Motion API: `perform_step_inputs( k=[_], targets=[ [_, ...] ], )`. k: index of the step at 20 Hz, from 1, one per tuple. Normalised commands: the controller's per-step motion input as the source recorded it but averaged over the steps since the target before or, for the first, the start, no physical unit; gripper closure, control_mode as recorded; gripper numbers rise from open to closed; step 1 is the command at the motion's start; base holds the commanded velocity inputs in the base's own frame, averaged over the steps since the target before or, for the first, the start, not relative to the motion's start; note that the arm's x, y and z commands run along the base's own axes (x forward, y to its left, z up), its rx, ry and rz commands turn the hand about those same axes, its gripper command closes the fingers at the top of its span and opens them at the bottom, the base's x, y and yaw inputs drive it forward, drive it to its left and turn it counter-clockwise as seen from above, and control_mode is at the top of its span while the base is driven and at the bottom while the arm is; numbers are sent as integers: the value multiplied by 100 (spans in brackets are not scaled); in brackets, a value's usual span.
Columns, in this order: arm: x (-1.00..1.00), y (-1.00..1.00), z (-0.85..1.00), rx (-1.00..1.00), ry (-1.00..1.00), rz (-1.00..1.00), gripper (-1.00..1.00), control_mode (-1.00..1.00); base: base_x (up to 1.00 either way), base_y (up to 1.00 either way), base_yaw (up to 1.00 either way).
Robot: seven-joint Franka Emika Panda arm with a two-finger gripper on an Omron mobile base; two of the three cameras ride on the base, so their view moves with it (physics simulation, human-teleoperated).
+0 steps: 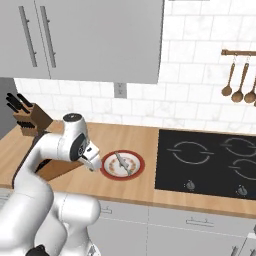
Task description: Pick up the knife from the drawer and place it on the cutting board. Then place the meat from the plate to the cutting board.
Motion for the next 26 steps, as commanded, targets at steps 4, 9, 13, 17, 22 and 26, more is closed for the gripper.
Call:
perform_step_inputs(
  k=[4,9,13,17,22,26],
  targets=[
    [0,-100,36,0,10,9,-100,-100,0,0,0],
    [18,-81,10,0,9,10,-100,-100,0,0,0],
    [65,-36,0,-2,4,19,-100,-100,0,0,0],
    [49,-16,0,-5,3,15,-100,-100,0,0,0],
    [47,-1,-2,-4,17,9,-100,-100,0,0,0],
    [41,0,-11,0,13,11,-100,-100,0,0,0]
  ],
)
